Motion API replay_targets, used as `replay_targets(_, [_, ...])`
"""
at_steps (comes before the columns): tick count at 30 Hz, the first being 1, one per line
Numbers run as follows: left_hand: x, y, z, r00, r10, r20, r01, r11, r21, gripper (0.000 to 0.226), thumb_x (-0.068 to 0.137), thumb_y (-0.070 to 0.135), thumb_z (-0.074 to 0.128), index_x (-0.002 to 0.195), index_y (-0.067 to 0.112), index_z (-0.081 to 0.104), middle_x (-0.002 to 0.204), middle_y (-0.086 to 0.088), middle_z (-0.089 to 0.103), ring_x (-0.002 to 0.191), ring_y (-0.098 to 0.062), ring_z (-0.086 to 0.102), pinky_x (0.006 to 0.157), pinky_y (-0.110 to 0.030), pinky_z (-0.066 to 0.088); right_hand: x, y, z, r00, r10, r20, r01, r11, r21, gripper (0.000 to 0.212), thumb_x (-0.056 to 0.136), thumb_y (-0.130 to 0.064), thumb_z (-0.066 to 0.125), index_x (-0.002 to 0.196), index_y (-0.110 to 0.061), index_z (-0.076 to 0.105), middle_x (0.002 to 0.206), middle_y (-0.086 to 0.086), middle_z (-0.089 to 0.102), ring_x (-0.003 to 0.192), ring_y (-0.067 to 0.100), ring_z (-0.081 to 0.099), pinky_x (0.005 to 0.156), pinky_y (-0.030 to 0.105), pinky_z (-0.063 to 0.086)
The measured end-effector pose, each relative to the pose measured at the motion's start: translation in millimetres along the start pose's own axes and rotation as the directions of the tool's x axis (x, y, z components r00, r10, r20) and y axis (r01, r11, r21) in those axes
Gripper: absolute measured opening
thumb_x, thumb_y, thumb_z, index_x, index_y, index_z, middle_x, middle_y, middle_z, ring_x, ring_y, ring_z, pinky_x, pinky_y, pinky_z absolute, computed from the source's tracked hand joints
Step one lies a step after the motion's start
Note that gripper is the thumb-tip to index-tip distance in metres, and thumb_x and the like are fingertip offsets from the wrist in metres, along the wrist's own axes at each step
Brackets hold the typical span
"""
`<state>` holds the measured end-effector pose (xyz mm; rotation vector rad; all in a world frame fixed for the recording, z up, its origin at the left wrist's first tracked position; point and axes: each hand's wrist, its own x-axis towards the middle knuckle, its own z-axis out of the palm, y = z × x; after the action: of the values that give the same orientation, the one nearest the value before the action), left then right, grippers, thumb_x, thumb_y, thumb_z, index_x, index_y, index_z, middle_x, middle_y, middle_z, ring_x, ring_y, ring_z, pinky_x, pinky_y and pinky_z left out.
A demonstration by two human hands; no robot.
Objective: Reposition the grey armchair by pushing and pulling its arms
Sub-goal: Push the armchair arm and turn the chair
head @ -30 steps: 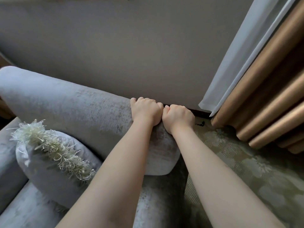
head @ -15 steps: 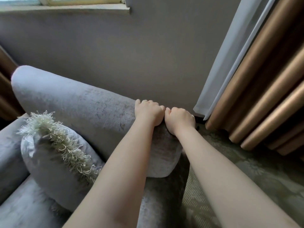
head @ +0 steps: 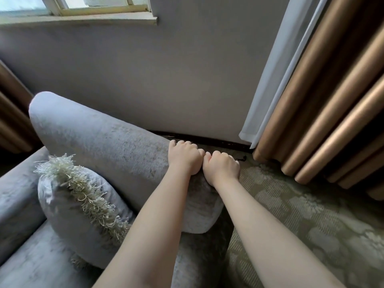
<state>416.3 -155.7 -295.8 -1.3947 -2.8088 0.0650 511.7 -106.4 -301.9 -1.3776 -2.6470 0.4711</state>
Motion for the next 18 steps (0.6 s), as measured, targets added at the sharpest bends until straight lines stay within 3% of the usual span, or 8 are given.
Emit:
replay_targets(7, [12.7, 5.2, 14.4, 0.975, -0.150, -0.162, 0.134, 0.985, -0.107, 0.030, 0.087, 0.038, 0.039, 0.065, 0.022, 0.051, 0.084, 0.004, 0.063, 0.092, -0.017, 0.051, 0.089, -0.034, 0.024, 13.0, 4.0, 10.3, 1.000, -0.013, -0.026, 0.014, 0.999, 0.030, 0.043, 0.096, -0.036, 0.028, 0.103, -0.010, 0.062, 0.107, 0.011, 0.063, 0.103, 0.031, 0.057, 0.080, 0.036, 0.041])
replay_targets(13, [15.2, 7.7, 16.7, 0.972, -0.164, -0.169, 0.141, 0.980, -0.140, 0.030, 0.086, 0.038, 0.042, 0.064, 0.022, 0.055, 0.078, 0.006, 0.061, 0.088, -0.015, 0.050, 0.091, -0.033, 0.023, 18.2, 5.2, 12.5, 0.999, -0.029, -0.044, 0.030, 0.999, 0.018, 0.044, 0.095, -0.035, 0.028, 0.099, -0.010, 0.064, 0.102, 0.011, 0.065, 0.097, 0.034, 0.060, 0.072, 0.034, 0.039])
replay_targets(18, [16.6, 6.7, 17.6, 0.969, -0.159, -0.188, 0.132, 0.980, -0.147, 0.030, 0.086, 0.035, 0.039, 0.068, 0.021, 0.060, 0.081, 0.006, 0.061, 0.088, -0.016, 0.050, 0.091, -0.033, 0.022, 18.7, 6.9, 16.0, 0.995, -0.038, -0.089, 0.041, 0.999, 0.028, 0.044, 0.094, -0.035, 0.029, 0.096, -0.009, 0.064, 0.100, 0.011, 0.066, 0.095, 0.034, 0.061, 0.074, 0.035, 0.042])
